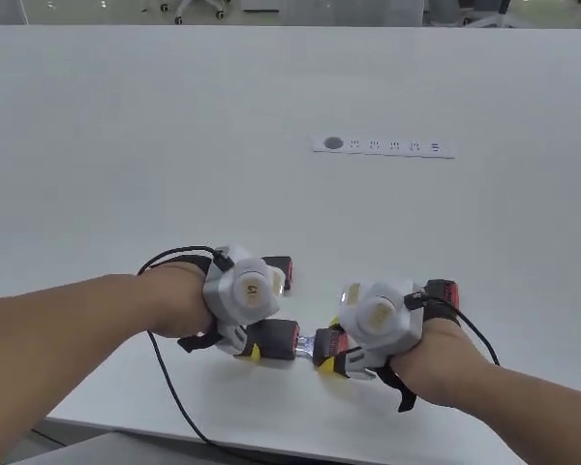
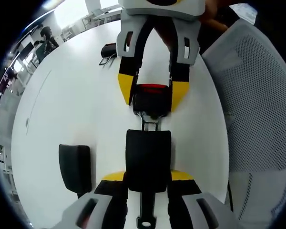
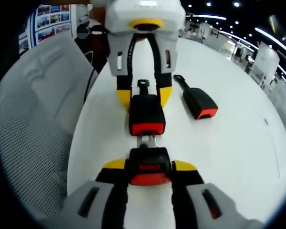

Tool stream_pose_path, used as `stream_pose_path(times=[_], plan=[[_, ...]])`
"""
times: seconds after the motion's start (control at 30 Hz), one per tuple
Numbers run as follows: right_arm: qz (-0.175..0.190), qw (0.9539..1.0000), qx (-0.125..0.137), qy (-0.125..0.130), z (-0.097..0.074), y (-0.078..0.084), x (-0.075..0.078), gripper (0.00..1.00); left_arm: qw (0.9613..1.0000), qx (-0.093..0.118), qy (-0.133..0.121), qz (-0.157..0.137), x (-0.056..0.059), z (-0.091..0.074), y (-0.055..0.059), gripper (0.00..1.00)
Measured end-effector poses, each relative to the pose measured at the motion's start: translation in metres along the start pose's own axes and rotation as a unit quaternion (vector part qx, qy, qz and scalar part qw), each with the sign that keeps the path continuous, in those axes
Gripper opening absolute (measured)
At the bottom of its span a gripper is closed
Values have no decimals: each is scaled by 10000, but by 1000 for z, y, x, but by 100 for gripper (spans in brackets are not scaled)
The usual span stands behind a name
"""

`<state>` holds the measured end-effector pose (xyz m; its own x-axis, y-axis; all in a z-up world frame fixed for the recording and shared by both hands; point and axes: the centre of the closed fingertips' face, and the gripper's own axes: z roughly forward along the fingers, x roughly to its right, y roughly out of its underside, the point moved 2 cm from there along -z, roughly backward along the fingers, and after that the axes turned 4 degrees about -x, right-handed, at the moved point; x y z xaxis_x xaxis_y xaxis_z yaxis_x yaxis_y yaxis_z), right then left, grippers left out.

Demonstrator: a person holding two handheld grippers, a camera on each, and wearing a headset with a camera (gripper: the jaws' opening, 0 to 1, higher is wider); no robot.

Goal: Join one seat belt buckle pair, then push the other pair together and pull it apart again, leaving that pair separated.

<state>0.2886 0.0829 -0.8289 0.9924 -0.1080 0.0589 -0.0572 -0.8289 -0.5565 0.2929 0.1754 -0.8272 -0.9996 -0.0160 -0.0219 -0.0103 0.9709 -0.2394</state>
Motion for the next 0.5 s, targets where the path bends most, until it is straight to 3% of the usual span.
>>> stream_pose_path(times=[0.2,0.5], plan=[[-102,9999,56,-51,4,-5,2,33,9998,-174,52,90,-1,1,-2,32],[-106,9998,182,-24,8,-16,3,32,9995,-275,61,155,-2,2,0,31]])
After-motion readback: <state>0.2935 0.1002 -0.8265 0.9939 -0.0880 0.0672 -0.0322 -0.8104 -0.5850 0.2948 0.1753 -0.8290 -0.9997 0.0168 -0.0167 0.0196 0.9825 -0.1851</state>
